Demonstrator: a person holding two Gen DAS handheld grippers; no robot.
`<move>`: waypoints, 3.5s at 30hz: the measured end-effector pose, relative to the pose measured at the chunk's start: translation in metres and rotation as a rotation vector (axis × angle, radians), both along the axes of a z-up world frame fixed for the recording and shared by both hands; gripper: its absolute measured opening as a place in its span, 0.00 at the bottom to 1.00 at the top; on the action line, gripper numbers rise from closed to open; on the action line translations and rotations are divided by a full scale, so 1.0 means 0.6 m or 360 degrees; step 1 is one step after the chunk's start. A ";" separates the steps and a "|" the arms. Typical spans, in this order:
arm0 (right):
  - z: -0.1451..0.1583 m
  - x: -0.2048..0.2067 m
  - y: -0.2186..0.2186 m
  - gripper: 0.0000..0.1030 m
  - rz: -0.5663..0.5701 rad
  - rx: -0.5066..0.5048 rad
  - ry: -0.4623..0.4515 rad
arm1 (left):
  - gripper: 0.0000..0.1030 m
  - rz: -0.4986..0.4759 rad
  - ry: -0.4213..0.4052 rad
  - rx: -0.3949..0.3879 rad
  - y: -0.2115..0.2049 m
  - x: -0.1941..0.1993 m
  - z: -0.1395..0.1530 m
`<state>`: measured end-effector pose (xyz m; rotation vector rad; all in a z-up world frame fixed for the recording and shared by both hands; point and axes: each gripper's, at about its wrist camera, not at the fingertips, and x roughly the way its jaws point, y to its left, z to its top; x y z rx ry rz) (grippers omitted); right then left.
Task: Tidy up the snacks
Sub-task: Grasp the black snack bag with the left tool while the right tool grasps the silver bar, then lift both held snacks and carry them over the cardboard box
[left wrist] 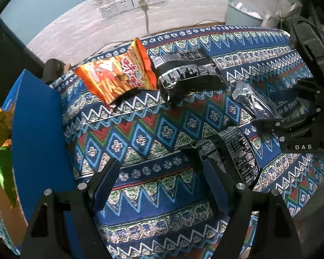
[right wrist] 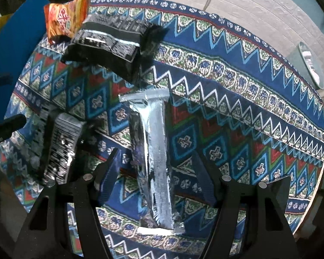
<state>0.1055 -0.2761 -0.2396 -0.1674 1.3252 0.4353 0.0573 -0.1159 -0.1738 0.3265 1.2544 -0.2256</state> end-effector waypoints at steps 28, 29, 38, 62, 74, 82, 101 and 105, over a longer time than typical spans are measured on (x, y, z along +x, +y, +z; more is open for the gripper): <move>0.008 -0.027 -0.065 0.28 -0.0016 -0.0008 -0.0087 | 0.80 0.0247 0.0360 -0.0247 -0.088 0.017 -0.079; 0.010 -0.026 -0.067 0.28 -0.0016 -0.0004 -0.0089 | 0.83 0.0237 0.0363 -0.0225 -0.091 0.018 -0.085; 0.033 -0.020 -0.074 0.28 -0.0018 0.0017 -0.0106 | 0.77 0.0108 0.0283 -0.0126 -0.122 0.011 -0.112; 0.134 -0.025 -0.070 0.28 -0.0064 0.0018 -0.0187 | 0.65 -0.0019 -0.0078 0.0046 -0.084 0.008 -0.007; 0.194 -0.035 -0.034 0.28 -0.0037 0.0067 -0.0267 | 0.65 -0.0076 -0.0276 0.0085 -0.032 -0.029 0.084; 0.245 -0.045 0.003 0.28 0.0009 0.0132 -0.0332 | 0.65 -0.0063 -0.0357 0.0063 -0.005 -0.039 0.125; 0.349 -0.051 0.132 0.28 0.0175 0.0290 -0.0443 | 0.65 0.0050 -0.0558 0.0057 0.125 -0.076 0.221; 0.356 -0.048 0.159 0.28 0.0217 0.0297 -0.0445 | 0.65 0.0086 -0.0580 0.0059 0.154 -0.081 0.228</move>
